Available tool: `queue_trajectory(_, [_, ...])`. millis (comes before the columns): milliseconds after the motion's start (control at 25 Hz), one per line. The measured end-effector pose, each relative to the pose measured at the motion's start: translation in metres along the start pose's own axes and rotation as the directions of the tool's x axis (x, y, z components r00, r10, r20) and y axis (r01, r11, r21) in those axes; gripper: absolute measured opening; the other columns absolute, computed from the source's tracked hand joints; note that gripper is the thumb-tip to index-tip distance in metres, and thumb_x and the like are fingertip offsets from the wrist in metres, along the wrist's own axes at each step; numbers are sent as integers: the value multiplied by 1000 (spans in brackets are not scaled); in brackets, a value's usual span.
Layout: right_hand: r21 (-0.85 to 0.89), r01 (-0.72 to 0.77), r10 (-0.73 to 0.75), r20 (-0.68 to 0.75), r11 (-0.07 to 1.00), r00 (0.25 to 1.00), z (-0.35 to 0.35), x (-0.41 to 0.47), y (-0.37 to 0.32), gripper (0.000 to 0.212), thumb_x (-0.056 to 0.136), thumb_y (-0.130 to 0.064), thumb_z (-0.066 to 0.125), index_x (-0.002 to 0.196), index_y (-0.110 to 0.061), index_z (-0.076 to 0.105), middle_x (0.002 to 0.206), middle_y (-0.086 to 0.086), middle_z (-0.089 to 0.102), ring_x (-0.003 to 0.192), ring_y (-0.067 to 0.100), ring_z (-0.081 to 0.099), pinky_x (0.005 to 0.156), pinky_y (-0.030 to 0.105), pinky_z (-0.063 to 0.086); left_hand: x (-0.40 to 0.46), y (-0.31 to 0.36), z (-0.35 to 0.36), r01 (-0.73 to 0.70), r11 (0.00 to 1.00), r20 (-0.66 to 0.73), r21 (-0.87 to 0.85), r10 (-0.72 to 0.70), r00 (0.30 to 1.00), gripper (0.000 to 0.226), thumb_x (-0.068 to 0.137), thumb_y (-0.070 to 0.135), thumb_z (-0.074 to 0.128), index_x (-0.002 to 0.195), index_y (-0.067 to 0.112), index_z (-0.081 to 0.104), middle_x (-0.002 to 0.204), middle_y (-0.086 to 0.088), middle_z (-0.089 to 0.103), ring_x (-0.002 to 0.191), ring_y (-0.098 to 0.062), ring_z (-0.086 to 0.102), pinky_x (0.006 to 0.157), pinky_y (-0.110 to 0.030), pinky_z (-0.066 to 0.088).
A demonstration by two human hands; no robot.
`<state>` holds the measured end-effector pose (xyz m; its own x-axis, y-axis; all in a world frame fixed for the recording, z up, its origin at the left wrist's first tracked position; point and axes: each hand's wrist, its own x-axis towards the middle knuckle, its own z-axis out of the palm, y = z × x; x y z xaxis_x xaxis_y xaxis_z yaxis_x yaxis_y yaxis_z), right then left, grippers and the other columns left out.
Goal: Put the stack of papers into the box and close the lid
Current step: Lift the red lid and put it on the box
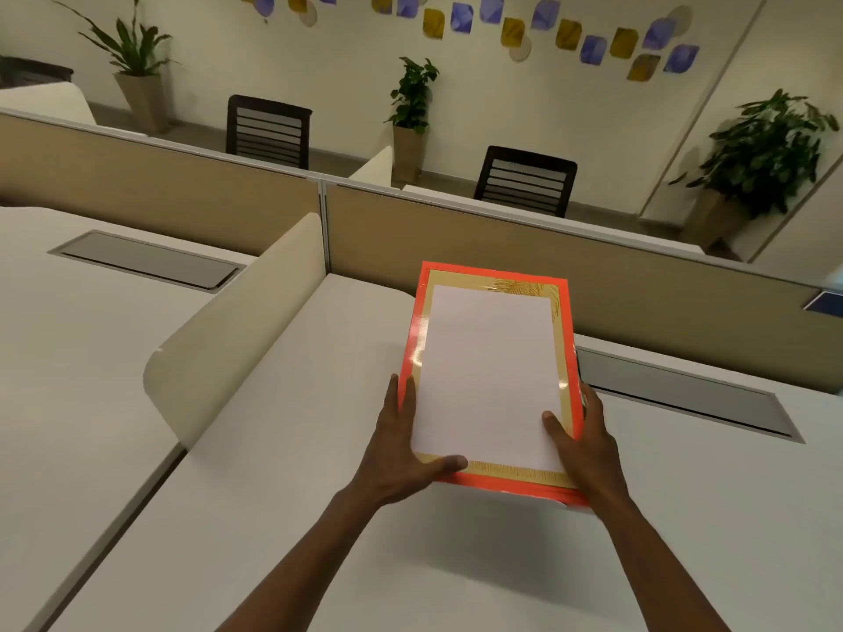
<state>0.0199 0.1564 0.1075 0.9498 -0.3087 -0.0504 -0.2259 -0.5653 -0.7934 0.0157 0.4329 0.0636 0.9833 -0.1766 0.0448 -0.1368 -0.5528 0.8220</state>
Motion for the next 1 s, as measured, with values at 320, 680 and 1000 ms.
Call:
queue_trajectory(320, [-171,67,-64,22,983,998,-15,-8,45,117,65,-65,76,154,-24,13,156,4,24,132,31,47,99,43,49,2,-8,40,-203,947,168,247,165,972,148,54,74,83,158,37,-15,159,5,-43,154,-23,-20,119,-51,31])
queue_trajectory(680, [-323,347,-233,341,880,911,-47,-6,87,148,42,-85,78,157,-38,-2,157,-17,-33,151,15,-14,118,46,24,18,-3,75,-298,930,143,218,272,952,132,62,80,74,161,25,6,165,5,-29,151,-6,-23,120,-40,29])
queue_trajectory(1000, [-442,511,-242,533,737,811,-65,22,102,135,52,-89,68,155,-43,-7,159,-16,-32,151,23,-15,110,45,40,26,-10,103,-214,949,135,233,186,973,132,63,80,72,161,24,4,166,-3,-25,157,-26,-11,120,-43,31])
